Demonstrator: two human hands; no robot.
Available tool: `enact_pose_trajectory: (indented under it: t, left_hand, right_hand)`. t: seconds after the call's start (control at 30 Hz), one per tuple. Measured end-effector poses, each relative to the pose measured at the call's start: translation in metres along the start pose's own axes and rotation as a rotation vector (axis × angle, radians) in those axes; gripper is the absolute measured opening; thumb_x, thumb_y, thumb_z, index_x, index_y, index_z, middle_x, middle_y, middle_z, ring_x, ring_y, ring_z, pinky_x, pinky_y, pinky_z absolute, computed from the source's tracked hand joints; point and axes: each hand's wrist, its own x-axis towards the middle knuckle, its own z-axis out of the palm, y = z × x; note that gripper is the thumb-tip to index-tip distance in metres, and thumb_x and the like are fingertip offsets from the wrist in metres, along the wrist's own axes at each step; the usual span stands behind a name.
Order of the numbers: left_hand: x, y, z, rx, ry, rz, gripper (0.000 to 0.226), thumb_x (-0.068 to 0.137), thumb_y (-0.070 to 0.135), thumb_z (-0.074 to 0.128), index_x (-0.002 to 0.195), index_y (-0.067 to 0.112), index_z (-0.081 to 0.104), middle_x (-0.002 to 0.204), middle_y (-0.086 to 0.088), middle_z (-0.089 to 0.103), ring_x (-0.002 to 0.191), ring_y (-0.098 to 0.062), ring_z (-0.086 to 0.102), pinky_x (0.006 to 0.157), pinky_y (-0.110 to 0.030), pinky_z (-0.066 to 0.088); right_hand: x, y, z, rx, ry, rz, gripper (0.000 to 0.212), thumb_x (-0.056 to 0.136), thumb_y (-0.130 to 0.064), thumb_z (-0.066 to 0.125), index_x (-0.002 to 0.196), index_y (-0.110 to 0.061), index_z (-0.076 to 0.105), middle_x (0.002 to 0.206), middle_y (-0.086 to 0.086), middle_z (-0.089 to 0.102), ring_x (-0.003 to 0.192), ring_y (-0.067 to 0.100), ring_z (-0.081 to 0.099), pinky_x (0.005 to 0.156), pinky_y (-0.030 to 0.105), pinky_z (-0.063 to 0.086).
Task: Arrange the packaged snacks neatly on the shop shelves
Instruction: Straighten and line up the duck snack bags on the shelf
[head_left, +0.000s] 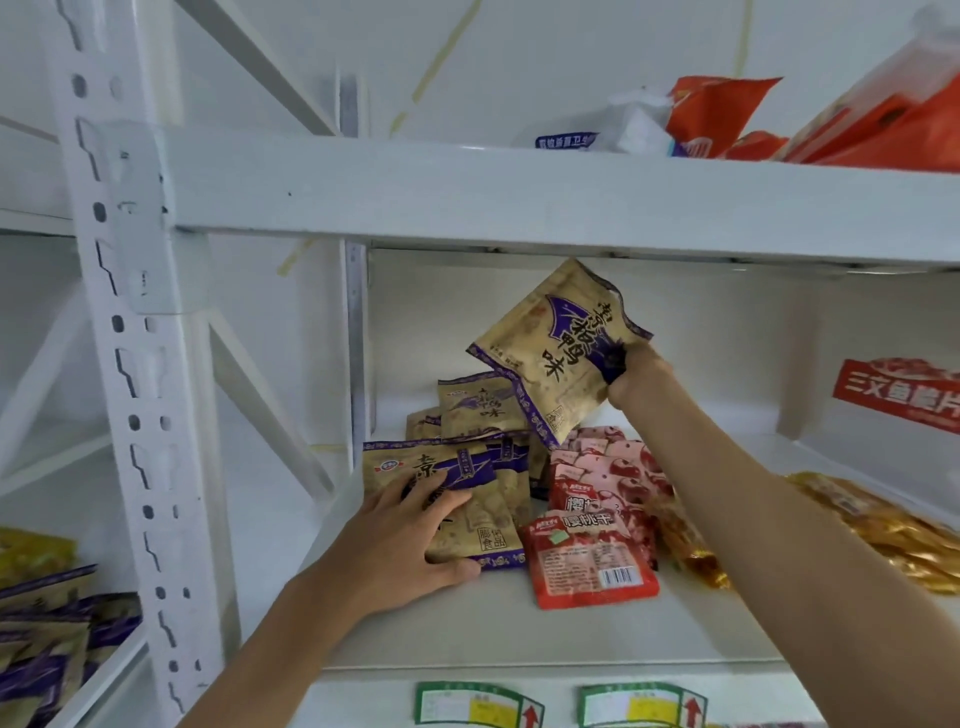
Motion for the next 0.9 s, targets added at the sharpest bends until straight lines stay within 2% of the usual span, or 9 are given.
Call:
enact_pose_trajectory:
  t: [0.03,0.17,0.3,0.4,0.47,0.57,0.67,0.77,0.9]
  left_hand:
    - [0.0,0.0,0.0,0.007,0.003,0.002,0.096,0.082,0.094,0.034,0.161,0.048,0.006,0.173,0.013,0.001,0.16,-0.02,-0.007,0.13,-0.049,0.012]
    - [-0.005,0.003,-0.002,-0.047,0.017,-0.003,0.105,0.079,0.098,0.038,0.163,0.046,0.001,0.173,0.017,-0.005,0.16,-0.016,-0.007,0.131,-0.046,0.011]
    - [-0.017,0.007,-0.023,-0.449,0.194,0.122,0.078,0.091,0.073,0.057,0.158,0.047,0.027,0.167,0.015,0.029,0.155,-0.013,0.025,0.121,-0.046,0.035]
    - [-0.034,0.015,-0.043,-1.033,0.372,0.062,0.044,0.088,0.032,0.059,0.125,0.057,0.063,0.124,0.021,0.07,0.123,-0.004,0.062,0.095,-0.03,0.05]
    - [-0.033,0.012,-0.048,-1.306,0.407,-0.007,0.052,0.072,0.019,0.054,0.115,0.042,0.071,0.108,0.016,0.078,0.12,-0.018,0.067,0.085,-0.03,0.052]
    - [-0.034,0.006,-0.05,-1.614,0.351,0.013,0.074,0.058,0.024,0.063,0.132,0.027,0.063,0.12,0.001,0.077,0.114,-0.026,0.072,0.081,-0.038,0.063]
    - [-0.037,0.015,-0.05,-1.535,0.249,-0.021,0.047,0.084,0.041,0.081,0.128,0.034,0.065,0.121,0.003,0.077,0.103,-0.018,0.077,0.075,-0.029,0.063]
    - [-0.035,0.033,-0.044,-1.284,0.443,-0.058,0.012,0.094,0.023,0.075,0.105,0.022,0.074,0.095,0.007,0.081,0.09,-0.015,0.078,0.068,-0.019,0.057]
    - [-0.042,0.04,-0.042,-1.422,0.58,-0.175,0.009,0.09,0.02,0.078,0.099,0.017,0.078,0.09,0.001,0.082,0.084,-0.015,0.079,0.07,-0.028,0.06]
  right_hand:
    - [0.012,0.004,-0.004,-0.064,-0.037,-0.015,0.055,0.075,-0.038,0.079,0.123,-0.017,0.061,0.114,0.01,0.07,0.1,0.026,0.071,0.085,0.036,0.06]
    - [-0.047,0.012,0.005,0.263,-0.131,0.125,0.016,0.104,-0.013,0.054,0.111,-0.008,0.067,0.079,0.012,0.076,0.058,0.023,0.074,0.049,0.037,0.061]
    - [-0.101,0.041,0.017,0.221,-0.234,0.161,0.016,0.104,-0.011,0.056,0.115,-0.002,0.064,0.094,0.016,0.078,0.074,0.028,0.076,0.068,0.048,0.066]
    - [-0.123,0.062,0.024,0.241,-0.217,0.111,0.016,0.103,-0.009,0.06,0.116,-0.001,0.065,0.108,0.02,0.078,0.092,0.031,0.077,0.09,0.052,0.062]
    - [-0.134,0.067,0.027,0.279,-0.19,0.046,0.017,0.103,-0.008,0.06,0.118,-0.002,0.065,0.11,0.019,0.078,0.097,0.031,0.077,0.094,0.052,0.061]
    - [-0.146,0.065,0.023,0.294,-0.153,-0.049,0.017,0.106,-0.012,0.057,0.121,-0.009,0.064,0.104,0.014,0.08,0.091,0.028,0.079,0.086,0.049,0.064]
    - [-0.165,0.06,0.019,0.242,-0.155,-0.189,0.016,0.109,-0.018,0.054,0.118,-0.011,0.065,0.103,0.013,0.08,0.089,0.026,0.079,0.081,0.046,0.065]
    - [-0.189,0.059,0.016,0.15,-0.353,-0.338,0.026,0.105,-0.028,0.061,0.126,-0.012,0.062,0.11,0.014,0.079,0.099,0.029,0.078,0.087,0.047,0.063]
    - [-0.209,0.072,-0.006,-0.136,-0.631,-0.282,0.05,0.093,-0.041,0.076,0.134,-0.021,0.059,0.124,0.007,0.075,0.115,0.028,0.073,0.102,0.05,0.056]
